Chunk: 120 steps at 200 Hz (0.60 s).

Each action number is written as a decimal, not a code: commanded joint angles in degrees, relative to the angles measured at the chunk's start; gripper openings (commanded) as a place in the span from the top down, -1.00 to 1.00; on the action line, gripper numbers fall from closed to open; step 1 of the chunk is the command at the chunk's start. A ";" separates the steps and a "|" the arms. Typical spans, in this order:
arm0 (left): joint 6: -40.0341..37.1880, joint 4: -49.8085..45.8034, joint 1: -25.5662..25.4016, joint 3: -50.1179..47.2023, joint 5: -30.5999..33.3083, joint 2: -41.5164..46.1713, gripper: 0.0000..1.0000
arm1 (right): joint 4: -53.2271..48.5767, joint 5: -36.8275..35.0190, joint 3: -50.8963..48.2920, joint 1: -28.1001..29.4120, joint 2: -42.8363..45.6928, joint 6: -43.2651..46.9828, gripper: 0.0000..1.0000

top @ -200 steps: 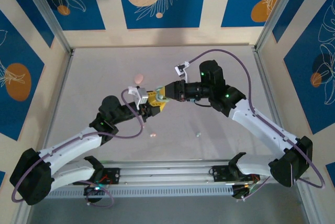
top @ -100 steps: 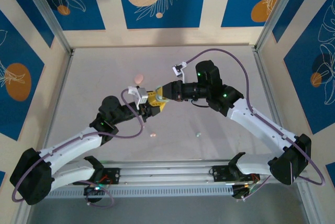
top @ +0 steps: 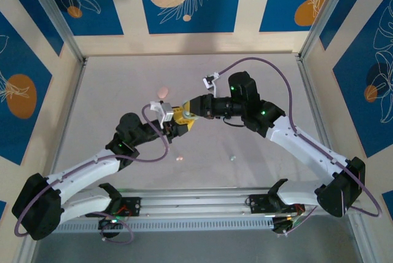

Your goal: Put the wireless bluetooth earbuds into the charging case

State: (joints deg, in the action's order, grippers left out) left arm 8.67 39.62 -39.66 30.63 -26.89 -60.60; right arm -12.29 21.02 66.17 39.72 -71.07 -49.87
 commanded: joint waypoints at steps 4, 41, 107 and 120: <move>0.29 4.28 -0.42 0.37 0.01 0.83 0.34 | -7.64 -4.41 1.76 0.62 0.92 4.05 0.49; 0.50 4.40 -0.37 0.57 -0.08 0.83 0.35 | -9.89 -5.46 2.47 0.78 1.24 5.12 0.45; 0.34 3.65 -0.42 1.15 -0.26 0.65 0.35 | -13.01 -3.97 4.36 0.86 1.18 5.55 0.40; 0.21 3.37 -0.40 1.16 -0.17 0.66 0.35 | -13.84 -3.40 4.88 0.88 1.49 5.87 0.38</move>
State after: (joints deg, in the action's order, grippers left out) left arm 8.64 39.40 -39.68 30.59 -26.94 -60.60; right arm -21.04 16.88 69.12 40.16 -70.32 -45.32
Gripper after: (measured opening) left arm 0.328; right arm 0.304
